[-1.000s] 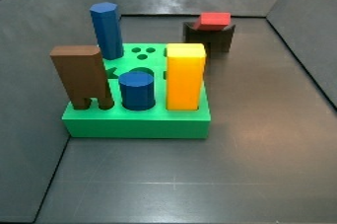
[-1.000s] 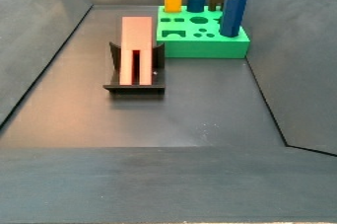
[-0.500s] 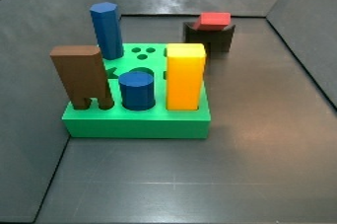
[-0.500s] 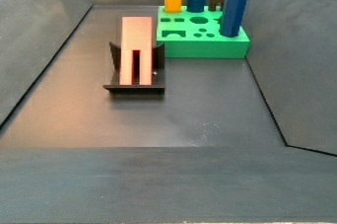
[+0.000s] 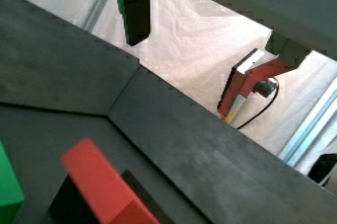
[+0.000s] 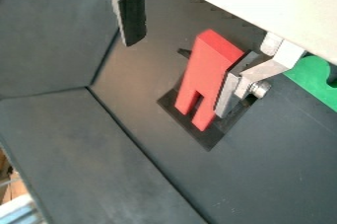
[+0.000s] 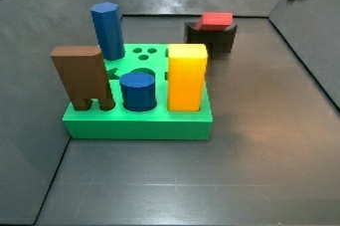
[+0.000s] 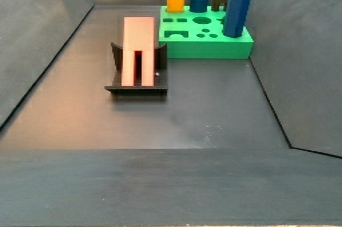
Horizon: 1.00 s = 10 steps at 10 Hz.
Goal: Pick up the double-square object. Move up. Rotate the double-square object. Place the double-square object on the fixture. Regrasp the double-square object. Move to above the board. Insert the double-square object.
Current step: Regrasp the double-square object.
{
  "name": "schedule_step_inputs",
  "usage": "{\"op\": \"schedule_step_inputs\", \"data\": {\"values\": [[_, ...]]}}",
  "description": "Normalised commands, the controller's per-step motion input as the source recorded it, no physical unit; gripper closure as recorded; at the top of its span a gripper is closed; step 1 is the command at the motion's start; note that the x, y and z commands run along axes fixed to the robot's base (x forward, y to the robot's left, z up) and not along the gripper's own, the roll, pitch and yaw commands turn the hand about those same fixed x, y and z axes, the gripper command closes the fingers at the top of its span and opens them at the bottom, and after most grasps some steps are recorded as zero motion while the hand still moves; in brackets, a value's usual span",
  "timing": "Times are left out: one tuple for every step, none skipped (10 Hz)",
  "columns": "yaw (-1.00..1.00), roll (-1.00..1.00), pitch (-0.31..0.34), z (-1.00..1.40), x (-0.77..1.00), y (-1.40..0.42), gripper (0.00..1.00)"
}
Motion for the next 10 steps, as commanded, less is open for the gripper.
{"op": "schedule_step_inputs", "data": {"values": [[0.18,0.14,-0.047,-1.00,0.08,0.03,0.00],[0.15,0.11,-0.081,-1.00,0.09,0.03,0.00],[0.10,0.09,-0.107,-1.00,0.10,0.02,0.00],[0.08,0.08,-0.117,-1.00,0.11,0.02,0.00],[0.04,0.08,-0.109,-1.00,0.13,0.02,0.00],[0.01,0.08,-0.095,-0.82,0.12,0.01,0.00],[-0.02,0.09,-0.070,-0.60,0.10,0.00,0.00],[-0.03,0.08,-0.056,-0.49,0.10,0.00,0.00],[-0.03,0.08,-0.025,-0.27,0.09,0.00,0.00],[0.00,0.00,0.000,0.00,0.00,0.00,1.00]]}}
